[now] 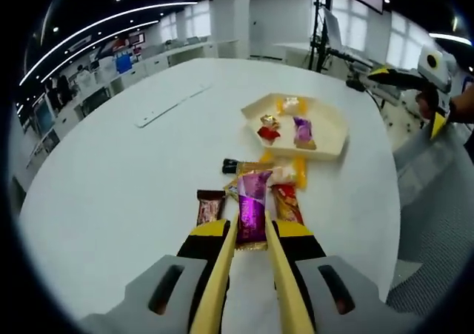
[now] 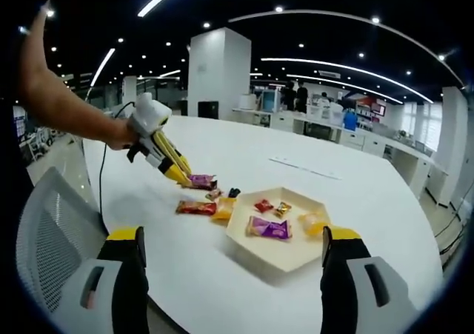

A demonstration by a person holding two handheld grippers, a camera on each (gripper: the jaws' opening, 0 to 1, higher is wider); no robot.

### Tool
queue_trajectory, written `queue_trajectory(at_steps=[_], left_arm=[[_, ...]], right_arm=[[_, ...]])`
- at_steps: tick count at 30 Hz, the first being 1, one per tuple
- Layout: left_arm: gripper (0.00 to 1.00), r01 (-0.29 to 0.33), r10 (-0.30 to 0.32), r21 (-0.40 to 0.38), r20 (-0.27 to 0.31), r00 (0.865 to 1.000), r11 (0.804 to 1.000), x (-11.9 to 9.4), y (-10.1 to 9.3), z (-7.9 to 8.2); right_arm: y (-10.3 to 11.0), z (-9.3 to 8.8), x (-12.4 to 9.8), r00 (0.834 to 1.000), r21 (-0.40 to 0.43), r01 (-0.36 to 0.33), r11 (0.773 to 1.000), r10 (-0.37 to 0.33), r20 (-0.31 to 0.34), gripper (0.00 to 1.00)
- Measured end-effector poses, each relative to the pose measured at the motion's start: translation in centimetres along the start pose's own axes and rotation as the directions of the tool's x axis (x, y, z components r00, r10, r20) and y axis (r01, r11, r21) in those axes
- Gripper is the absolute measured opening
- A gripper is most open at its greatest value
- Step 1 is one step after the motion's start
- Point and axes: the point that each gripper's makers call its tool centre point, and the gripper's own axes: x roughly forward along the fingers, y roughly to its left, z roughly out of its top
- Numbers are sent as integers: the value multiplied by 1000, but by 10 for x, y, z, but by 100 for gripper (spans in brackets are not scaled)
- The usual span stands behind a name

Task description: Place the target food into the container with the food tongs after gripping and lifting it, then release it inside without dropping or visibly crushing the food.

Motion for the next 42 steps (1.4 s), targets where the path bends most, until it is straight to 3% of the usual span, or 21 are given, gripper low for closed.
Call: queue_trajectory(at_steps=[8,14,26,42], left_arm=[[18,5,-5,-41,5,1000,999,-11,7,14],[18,-1,1,-3,3,1000,1000,-21,9,28],[18,30,-30,-7,4,1000,1000,-40,8,61],[18,29,-29,22,-17,999,999,-45,2,66]], right_arm=[[0,1,0,1000,-1,-2,1000,2,6,98],[2,1,0,1000,4,-7,1000,7,6,98],[2,2,0,1000,-1,-3,1000,3,7,98],[5,-2,1,1000,-11,-31,999,31,-3,99]])
